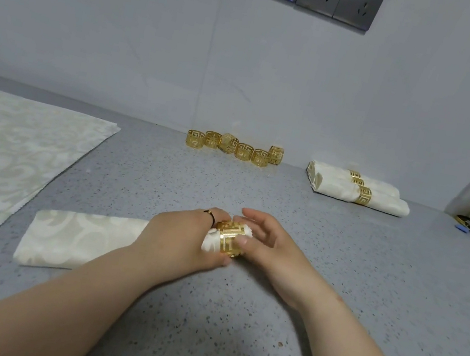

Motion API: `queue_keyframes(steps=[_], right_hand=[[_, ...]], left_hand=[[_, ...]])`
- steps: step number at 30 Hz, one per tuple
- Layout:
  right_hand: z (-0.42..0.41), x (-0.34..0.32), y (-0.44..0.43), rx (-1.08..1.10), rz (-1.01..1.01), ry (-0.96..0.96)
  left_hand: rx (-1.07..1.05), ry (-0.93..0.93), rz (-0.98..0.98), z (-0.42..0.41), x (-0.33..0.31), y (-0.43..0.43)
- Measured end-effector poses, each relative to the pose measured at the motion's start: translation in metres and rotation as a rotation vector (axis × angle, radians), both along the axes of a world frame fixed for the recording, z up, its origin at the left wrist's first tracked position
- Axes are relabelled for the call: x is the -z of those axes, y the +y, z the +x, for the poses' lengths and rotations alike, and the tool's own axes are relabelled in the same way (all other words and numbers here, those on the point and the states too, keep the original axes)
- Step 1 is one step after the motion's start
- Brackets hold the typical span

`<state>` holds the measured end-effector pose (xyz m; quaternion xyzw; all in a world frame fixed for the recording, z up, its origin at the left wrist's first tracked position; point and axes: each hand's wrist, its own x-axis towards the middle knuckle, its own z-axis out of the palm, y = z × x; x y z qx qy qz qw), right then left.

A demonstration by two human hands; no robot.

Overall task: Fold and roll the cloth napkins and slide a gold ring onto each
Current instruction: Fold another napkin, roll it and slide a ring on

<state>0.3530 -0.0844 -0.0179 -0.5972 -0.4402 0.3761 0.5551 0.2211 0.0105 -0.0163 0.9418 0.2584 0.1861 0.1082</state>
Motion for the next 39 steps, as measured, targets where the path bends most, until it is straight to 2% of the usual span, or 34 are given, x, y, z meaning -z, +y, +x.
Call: queue_keyframes(steps=[3, 11, 18, 26, 29, 34, 39], right_hand=[[0.010, -0.005, -0.005, 0.082, -0.012, -0.067], [0.004, -0.003, -0.002, 0.098, -0.027, -0.272], [0.024, -0.009, -0.011, 0.244, -0.014, -0.239], [0.035, -0.020, -0.022, 0.209, -0.107, -0.359], [0.041, -0.023, -0.026, 0.229, -0.152, -0.309], [0.038, -0.021, -0.021, 0.298, -0.196, 0.016], [0.033, -0.020, -0.016, 0.341, -0.228, 0.041]], left_hand=[[0.003, -0.016, 0.036, -0.002, -0.001, 0.001], [0.023, -0.047, 0.023, -0.003, 0.000, 0.006], [-0.004, -0.022, 0.052, -0.009, -0.002, 0.016], [-0.037, 0.024, 0.092, -0.016, -0.005, 0.023], [-0.034, 0.029, 0.092, -0.018, -0.005, 0.024], [-0.017, 0.042, 0.124, -0.017, -0.005, 0.022], [0.009, 0.063, 0.190, -0.015, -0.007, 0.018]])
